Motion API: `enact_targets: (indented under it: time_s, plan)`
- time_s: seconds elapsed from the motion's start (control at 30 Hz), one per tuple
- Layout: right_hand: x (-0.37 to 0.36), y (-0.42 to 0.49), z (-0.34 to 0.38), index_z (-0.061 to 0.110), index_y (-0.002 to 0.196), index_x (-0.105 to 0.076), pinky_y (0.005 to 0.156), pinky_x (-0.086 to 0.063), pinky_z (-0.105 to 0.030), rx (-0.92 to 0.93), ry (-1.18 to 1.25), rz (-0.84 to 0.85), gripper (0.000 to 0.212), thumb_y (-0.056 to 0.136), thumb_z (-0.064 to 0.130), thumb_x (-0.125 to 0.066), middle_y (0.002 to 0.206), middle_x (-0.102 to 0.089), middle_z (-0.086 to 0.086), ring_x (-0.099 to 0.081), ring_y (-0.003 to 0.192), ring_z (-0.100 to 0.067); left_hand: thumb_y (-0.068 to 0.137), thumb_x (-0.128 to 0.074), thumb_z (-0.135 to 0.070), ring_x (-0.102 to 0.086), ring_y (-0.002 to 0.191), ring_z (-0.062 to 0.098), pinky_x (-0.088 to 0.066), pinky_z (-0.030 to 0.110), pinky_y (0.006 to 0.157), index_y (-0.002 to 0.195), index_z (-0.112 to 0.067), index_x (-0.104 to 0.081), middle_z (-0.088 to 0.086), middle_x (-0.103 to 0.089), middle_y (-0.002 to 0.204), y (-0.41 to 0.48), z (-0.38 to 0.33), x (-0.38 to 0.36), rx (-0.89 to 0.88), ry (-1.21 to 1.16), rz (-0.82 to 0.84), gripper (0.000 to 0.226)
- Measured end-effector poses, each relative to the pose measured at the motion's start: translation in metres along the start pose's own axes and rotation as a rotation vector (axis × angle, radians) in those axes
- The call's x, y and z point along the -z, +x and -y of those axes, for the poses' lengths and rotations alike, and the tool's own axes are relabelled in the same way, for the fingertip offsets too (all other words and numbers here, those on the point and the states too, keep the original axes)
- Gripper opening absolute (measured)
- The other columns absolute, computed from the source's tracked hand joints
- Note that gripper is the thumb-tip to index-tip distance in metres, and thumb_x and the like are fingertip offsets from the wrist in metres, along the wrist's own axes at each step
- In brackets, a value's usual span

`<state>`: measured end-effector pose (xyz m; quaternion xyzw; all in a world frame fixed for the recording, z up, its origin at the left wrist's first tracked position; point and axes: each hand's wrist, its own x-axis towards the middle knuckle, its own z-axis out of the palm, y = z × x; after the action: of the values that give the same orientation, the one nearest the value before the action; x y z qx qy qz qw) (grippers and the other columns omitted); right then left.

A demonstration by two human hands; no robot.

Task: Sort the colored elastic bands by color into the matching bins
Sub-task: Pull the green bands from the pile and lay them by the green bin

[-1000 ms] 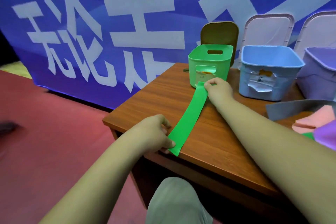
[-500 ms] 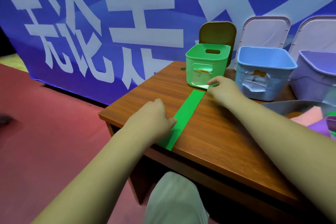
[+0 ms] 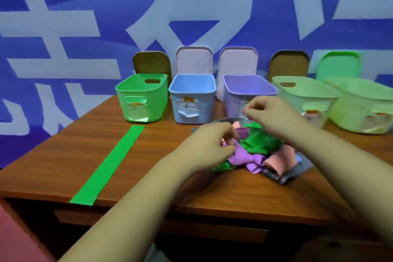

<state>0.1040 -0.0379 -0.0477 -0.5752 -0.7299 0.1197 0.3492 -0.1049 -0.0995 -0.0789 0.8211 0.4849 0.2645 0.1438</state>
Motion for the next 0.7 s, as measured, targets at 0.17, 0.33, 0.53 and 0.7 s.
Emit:
enact_targets:
  time_s: [0.17,0.33,0.53,0.7]
  plan:
    - [0.016,-0.034,-0.055,0.032,0.092,-0.075,0.081,-0.047,-0.030,0.086,-0.103,0.025,0.013,0.092,0.019,-0.070,0.094,-0.070,0.011,-0.064,0.088,-0.009,0.085,-0.070,-0.010,-0.062,0.096,0.015,-0.051,0.035,0.090,0.106,-0.022,-0.070,-0.002,-0.067,0.105,0.046,-0.024,-0.032,-0.113,-0.058,-0.083,0.024]
    - [0.007,-0.048,-0.093,0.032,0.093,-0.073,0.076,-0.035,-0.025,0.010,-0.080,-0.106,0.025,0.091,0.008,-0.065,0.097,-0.067,0.006,-0.060,0.091,-0.013,0.086,-0.070,-0.021,-0.054,0.118,0.018,-0.045,0.034,0.104,0.128,-0.023,-0.065,-0.001,-0.059,0.124,0.065,-0.026,-0.054,-0.144,0.097,0.072,0.042]
    - [-0.016,-0.062,-0.113,0.030,0.092,-0.073,0.081,-0.036,-0.009,-0.012,0.025,-0.179,0.022,0.093,0.009,-0.067,0.098,-0.066,0.015,-0.060,0.098,-0.009,0.087,-0.078,-0.022,-0.053,0.110,0.009,-0.044,0.027,0.101,0.120,-0.026,-0.070,-0.011,-0.050,0.117,0.064,0.005,-0.078,-0.074,-0.009,-0.152,0.034]
    - [-0.015,-0.063,-0.106,0.029,0.094,-0.073,0.087,-0.037,-0.011,0.024,0.097,-0.207,0.005,0.098,0.028,-0.070,0.099,-0.060,0.013,-0.053,0.098,-0.002,0.090,-0.074,-0.012,-0.055,0.087,-0.003,-0.038,0.008,0.080,0.100,-0.025,-0.074,-0.013,-0.053,0.101,0.066,0.002,-0.078,-0.041,-0.113,-0.247,0.017]
